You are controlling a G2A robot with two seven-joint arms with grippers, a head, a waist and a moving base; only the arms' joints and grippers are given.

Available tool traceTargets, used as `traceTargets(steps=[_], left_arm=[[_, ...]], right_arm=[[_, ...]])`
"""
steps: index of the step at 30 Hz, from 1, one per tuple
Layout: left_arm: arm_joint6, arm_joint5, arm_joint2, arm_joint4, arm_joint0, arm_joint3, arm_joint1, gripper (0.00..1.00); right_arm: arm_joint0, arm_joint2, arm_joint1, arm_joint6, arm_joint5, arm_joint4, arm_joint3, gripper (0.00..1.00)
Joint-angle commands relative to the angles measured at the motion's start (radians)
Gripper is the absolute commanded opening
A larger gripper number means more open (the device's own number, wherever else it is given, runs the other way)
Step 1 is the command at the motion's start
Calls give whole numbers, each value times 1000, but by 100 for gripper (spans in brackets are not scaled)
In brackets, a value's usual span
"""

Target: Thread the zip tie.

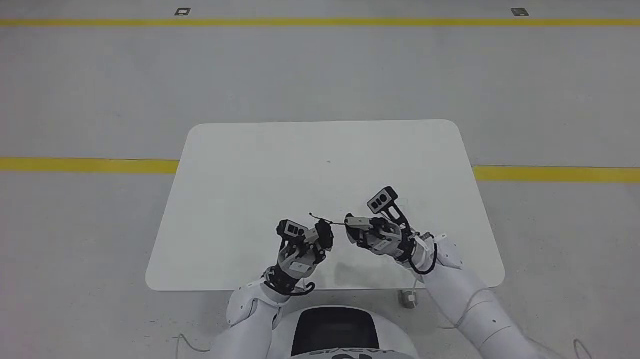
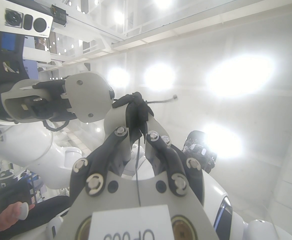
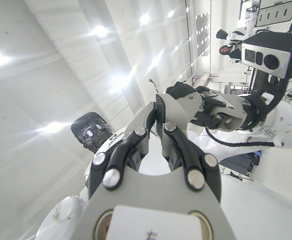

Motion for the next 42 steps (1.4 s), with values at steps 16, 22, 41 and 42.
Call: traceTargets(steps=[16, 22, 41, 42], left_arm=[[0, 0, 0, 0, 0, 0, 0, 0], [0, 0, 0, 0, 0, 0, 0, 0], [0, 0, 0, 0, 0, 0, 0, 0], [0, 0, 0, 0, 0, 0, 0, 0]], right_arm=[[-14, 21, 4, 0, -1, 0, -6, 0], [-16, 25, 5, 0, -1, 1, -5, 0], [-20, 37, 5, 0, -1, 0, -1, 0], [-20, 38, 5, 0, -1, 0, -1, 0]])
